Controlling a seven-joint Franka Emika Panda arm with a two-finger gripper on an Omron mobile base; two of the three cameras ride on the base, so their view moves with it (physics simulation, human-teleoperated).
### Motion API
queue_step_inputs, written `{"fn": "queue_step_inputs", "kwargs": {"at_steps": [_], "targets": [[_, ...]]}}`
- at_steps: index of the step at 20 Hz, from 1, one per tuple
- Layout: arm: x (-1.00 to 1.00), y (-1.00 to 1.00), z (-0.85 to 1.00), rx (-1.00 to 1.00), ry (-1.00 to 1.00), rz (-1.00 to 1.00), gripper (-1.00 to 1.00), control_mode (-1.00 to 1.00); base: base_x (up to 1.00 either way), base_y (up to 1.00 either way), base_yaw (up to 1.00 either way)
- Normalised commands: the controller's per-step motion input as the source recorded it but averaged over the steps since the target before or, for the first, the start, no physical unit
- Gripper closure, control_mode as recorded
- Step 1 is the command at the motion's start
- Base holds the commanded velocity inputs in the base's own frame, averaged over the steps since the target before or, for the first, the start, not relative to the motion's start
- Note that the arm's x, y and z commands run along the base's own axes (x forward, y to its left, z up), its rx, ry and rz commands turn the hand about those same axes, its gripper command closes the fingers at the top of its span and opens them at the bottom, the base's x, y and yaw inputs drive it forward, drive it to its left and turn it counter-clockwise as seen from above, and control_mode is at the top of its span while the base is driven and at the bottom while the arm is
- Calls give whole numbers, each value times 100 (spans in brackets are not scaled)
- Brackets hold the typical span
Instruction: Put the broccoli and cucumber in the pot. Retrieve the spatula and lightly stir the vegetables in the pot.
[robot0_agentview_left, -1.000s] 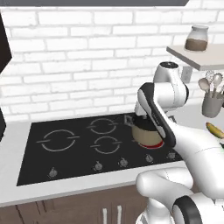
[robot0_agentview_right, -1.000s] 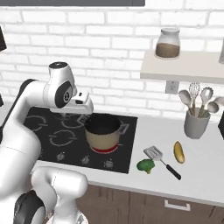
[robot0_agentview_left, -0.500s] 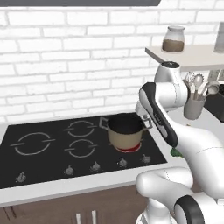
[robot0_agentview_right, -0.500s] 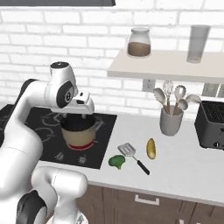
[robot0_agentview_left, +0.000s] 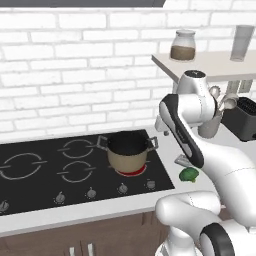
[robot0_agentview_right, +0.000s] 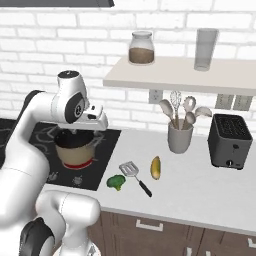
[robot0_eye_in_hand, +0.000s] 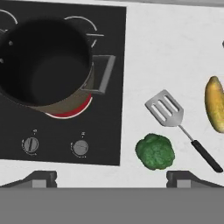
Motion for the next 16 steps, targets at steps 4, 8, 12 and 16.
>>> {"fn": "queue_step_inputs", "kwargs": {"at_steps": [4,8,12,16], "targets": [[5,-24,-35,1,7,-3,-100,-100,0,0,0],[15,-93,-87,0,13,-14,-100,-100,0,0,0],[4,-91,-100,0,16,-10,-100,-100,0,0,0],[5,-39,-100,0,20,-4,-100,-100,0,0,0]]}}
